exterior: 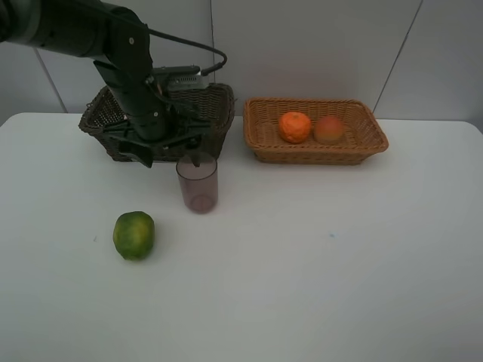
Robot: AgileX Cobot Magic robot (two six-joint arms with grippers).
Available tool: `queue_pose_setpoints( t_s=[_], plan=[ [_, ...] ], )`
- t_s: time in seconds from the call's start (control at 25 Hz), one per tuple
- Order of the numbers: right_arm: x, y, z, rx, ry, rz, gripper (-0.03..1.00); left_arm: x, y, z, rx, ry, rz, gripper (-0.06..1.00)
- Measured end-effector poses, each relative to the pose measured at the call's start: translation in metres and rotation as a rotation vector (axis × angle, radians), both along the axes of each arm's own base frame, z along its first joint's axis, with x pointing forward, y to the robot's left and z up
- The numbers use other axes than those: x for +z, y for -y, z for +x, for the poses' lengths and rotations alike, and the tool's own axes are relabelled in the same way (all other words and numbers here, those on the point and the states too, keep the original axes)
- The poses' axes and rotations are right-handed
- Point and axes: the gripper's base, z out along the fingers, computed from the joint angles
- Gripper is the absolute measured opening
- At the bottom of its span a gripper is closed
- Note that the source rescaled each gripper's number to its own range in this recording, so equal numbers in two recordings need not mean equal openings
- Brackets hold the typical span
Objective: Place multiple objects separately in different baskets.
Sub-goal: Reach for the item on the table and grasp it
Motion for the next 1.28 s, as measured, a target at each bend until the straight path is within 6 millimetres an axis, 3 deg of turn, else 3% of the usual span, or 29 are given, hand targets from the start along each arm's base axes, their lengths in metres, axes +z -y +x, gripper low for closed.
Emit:
queue_pose_setpoints(
  t_s=[0.44,1.28],
  plan=[
    [0.0,0.0,0.0,0.0,0.0,0.0,0.96,-0.024,0.009,-0.001,-0.007,-0.039,0.025,0.98],
    [0.0,0.0,0.0,0.0,0.0,0.0,0.96,-0.038,0.008,-0.005,-0.012,-0.009,0.0,0.98]
  ],
)
